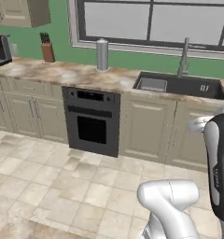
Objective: Retrieve the kiwi and tangerine from the fridge and place them into the bowl on the dining table.
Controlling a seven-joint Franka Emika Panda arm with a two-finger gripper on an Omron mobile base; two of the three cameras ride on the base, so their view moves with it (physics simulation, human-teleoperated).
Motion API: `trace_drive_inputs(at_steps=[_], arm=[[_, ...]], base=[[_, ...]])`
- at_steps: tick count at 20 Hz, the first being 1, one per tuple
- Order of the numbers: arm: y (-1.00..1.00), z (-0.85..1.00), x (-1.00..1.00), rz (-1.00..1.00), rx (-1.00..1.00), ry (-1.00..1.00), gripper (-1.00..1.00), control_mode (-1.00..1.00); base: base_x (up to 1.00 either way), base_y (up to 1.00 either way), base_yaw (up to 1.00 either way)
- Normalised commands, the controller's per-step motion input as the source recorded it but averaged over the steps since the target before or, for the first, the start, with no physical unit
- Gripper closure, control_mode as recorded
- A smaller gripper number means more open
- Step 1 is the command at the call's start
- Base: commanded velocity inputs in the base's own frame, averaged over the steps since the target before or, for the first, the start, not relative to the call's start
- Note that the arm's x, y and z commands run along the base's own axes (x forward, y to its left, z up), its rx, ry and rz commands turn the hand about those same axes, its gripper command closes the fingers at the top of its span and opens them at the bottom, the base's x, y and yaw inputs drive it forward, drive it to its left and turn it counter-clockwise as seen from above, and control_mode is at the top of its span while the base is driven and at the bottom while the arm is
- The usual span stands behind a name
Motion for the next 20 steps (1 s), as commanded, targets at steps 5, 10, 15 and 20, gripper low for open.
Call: trace_drive_inputs(at_steps=[5, 10, 15, 20], arm=[[0.00, 0.00, 0.00, 0.00, 0.00, 0.00, 1.00, 1.00], [0.00, 0.00, 0.00, 0.00, 0.00, 0.00, 1.00, 1.00], [0.00, 0.00, 0.00, 0.00, 0.00, 0.00, 1.00, 1.00], [0.00, 0.00, 0.00, 0.00, 0.00, 0.00, 1.00, 1.00]], base=[[0.63, 0.36, 0.61], [0.82, 0.26, 0.61], [1.00, -0.26, 0.49], [1.00, -0.47, 0.61]])
